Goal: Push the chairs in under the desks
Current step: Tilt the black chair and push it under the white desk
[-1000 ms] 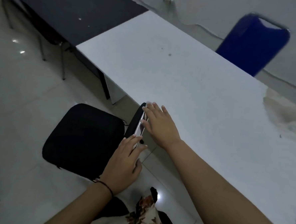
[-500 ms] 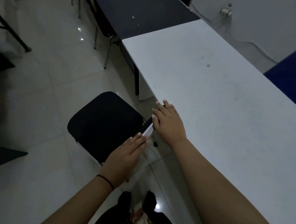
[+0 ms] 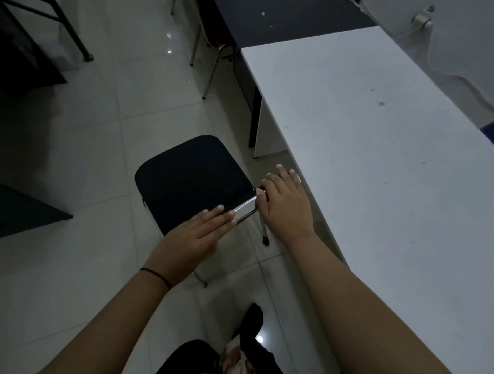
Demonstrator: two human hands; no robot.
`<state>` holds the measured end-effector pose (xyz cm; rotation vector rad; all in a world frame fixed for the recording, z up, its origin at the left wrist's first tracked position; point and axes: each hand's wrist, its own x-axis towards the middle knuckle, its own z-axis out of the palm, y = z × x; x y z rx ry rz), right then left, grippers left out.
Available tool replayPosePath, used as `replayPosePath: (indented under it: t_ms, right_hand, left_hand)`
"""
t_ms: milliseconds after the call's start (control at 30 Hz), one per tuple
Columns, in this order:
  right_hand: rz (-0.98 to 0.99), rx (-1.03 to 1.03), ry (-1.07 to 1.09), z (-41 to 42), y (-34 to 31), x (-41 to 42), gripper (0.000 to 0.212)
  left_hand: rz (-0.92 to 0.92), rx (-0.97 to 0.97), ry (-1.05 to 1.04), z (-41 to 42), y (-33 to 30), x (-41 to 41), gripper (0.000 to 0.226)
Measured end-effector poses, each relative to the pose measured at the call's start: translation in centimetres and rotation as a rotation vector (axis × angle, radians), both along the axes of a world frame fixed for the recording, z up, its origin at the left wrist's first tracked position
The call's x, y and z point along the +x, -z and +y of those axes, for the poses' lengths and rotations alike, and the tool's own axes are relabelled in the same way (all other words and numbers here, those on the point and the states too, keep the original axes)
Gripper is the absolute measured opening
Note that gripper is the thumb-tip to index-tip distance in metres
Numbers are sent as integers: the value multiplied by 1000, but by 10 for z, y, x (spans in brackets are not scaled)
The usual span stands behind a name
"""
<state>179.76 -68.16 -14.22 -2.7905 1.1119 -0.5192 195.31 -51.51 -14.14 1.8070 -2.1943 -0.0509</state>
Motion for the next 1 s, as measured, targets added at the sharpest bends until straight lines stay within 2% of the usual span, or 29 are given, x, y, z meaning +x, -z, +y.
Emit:
replayPosePath:
  t_ms: [333,433,567,733,867,1000]
  right_hand:
    - [-31,-63,-7,100,4,12,37]
    - [-45,-85,23,127,4,12,37]
    - [-82,-140,67,161,7,6,36]
    - [-131,-271,123,209,11,-27,34]
    - [-134,-331,164,242,12,-47,34]
    - [-98,-307,156,260,10,-57,32]
  left_hand:
    - [-57,-9,-86,103,-3,34,60]
    - [-27,-52,-124,130,-4,34,57]
    - [38,-53,-183,161,-5,32,64]
    - [97,-66,-206,189,-10,20,37]
    - [138,-52,-244,202,-15,7,39]
    - [36,3,-289,200,-16,-5,41]
